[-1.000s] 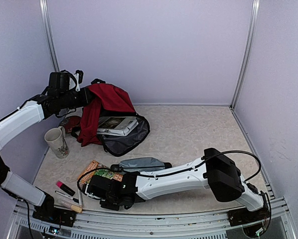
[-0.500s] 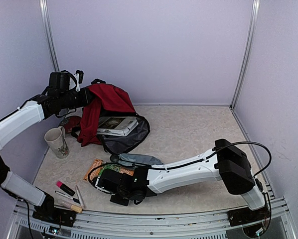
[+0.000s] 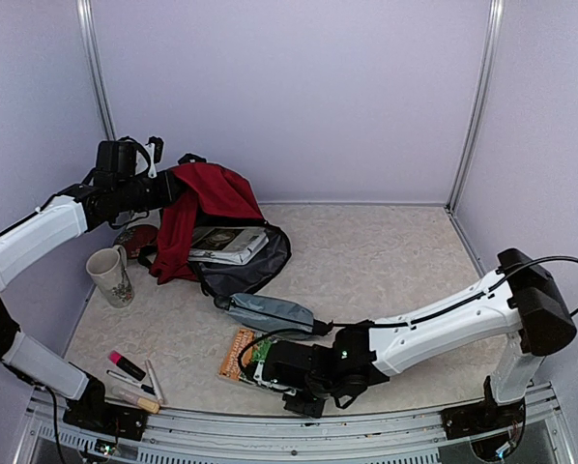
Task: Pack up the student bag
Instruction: Move the book to the corner of the board, then put down the student bag at the center of the board.
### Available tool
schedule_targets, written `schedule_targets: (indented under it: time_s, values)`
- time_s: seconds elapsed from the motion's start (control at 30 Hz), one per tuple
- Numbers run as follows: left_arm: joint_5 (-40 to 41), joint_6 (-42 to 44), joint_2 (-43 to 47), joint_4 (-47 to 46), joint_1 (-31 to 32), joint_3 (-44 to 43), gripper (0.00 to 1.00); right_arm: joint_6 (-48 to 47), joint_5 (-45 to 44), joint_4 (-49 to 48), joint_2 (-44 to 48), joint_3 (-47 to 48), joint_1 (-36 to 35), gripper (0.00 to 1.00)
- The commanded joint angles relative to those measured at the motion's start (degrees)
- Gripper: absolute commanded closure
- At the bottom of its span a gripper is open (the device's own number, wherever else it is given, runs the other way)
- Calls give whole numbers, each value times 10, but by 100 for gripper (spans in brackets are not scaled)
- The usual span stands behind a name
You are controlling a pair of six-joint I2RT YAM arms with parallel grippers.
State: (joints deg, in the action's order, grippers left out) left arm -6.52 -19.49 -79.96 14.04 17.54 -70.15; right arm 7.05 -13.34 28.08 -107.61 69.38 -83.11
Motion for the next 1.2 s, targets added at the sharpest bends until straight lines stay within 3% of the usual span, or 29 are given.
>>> schedule_targets:
  time_s: [0.0, 0.03, 0.13, 0.37, 0.47, 0.6, 0.77, 0.9, 0.93, 1.03, 1.17]
  values:
    - [-21, -11, -4, -35, -1, 1, 100, 88, 57, 84, 47, -63, -2, 66]
    - [-21, -10, -5, -35, 0, 2, 100, 99, 70, 75, 59, -64, -1, 55]
    - [-20, -9, -10, -32, 4, -1, 100, 154, 112, 41, 94, -74, 11, 36]
    - [-18, -7, -11, -30, 16, -2, 100, 382, 158, -22, 212, -157, 83, 23]
    - [-18, -6, -10, -31, 20, -2, 100, 502, 180, -100, 259, -234, 120, 23]
    - [-15, -5, -16, -28, 29, -2, 100, 586, 156, -144, 260, -278, 140, 26]
    - [8, 13, -18, -17, 57, -8, 100, 587, 170, -220, 215, -289, 164, 32]
    - [97, 72, -35, 41, 139, -38, 100, 574, 188, -237, 183, -280, 173, 34]
    - [101, 79, -40, 56, 155, -43, 92, 574, 188, -238, 180, -281, 174, 34]
    - [52, 64, -51, 108, 174, -53, 44, 571, 191, -241, 178, -287, 174, 35]
    - [46, 18, -2, 119, 200, -1, 7, 563, 190, -248, 184, -304, 174, 35]
